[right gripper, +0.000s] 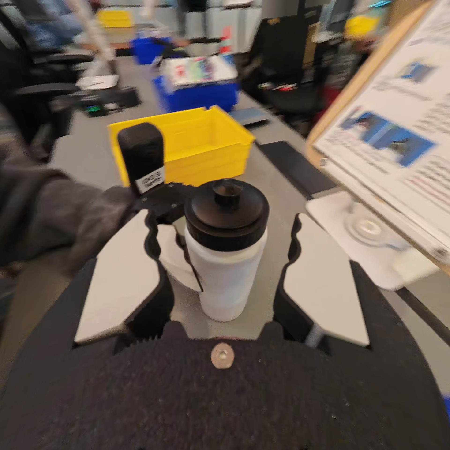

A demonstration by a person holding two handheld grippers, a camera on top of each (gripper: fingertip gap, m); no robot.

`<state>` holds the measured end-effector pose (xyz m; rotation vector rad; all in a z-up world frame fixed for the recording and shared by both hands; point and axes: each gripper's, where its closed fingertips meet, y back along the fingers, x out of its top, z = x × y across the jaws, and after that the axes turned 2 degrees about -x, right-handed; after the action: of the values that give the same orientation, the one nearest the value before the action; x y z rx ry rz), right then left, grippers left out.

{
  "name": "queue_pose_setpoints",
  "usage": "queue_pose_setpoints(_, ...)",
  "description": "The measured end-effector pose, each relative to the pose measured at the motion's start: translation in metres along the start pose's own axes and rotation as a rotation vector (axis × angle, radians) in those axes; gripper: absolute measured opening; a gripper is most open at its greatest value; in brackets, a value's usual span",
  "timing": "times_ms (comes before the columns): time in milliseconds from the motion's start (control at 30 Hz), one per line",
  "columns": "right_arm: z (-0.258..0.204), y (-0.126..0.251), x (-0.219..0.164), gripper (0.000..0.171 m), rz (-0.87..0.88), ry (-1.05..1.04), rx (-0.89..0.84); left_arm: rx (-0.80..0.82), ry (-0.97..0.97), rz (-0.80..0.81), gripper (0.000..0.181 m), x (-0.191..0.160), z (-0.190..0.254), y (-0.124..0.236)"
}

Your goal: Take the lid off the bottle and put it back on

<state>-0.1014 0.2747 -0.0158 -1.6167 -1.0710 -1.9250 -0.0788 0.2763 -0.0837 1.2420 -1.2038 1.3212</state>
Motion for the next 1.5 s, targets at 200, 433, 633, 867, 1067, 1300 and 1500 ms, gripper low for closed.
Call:
queue_pose_setpoints(200, 0.000, 0.026, -0.016, 0.093, 0.189, -0.294, -0.607, 0.044, -0.003, 0.003, 0.084, 0.000, -0.002, 0.001)
queue_pose_setpoints(433, -0.002, 0.000, -0.009, 0.093, 0.258, -0.298, -0.785, 0.065, -0.001, 0.001, 0.084, 0.000, -0.003, 0.001)
queue_pose_setpoints(633, 0.014, -0.019, -0.011, 0.073, 0.132, -0.266, -0.785, 0.058, 0.014, -0.005, 0.084, 0.000, -0.005, 0.002)
queue_pose_setpoints(867, 0.009, -0.018, -0.006, 0.073, 0.030, -0.051, -0.388, 0.031, 0.002, -0.010, 0.084, -0.001, -0.002, 0.001)
queue_pose_setpoints(1067, 0.004, -0.016, -0.008, 0.073, -0.065, 0.006, -0.013, 0.009, 0.004, -0.005, 0.084, -0.001, -0.001, 0.000)
queue_pose_setpoints(1300, -0.005, -0.008, 0.016, 0.073, -0.005, 0.030, 0.290, -0.007, 0.008, 0.001, 0.084, 0.000, 0.000, 0.000)
queue_pose_setpoints(1500, 0.003, 0.041, 0.067, 0.073, 0.204, 0.037, 0.201, -0.009, 0.010, 0.001, 0.084, 0.000, 0.000, 0.000)
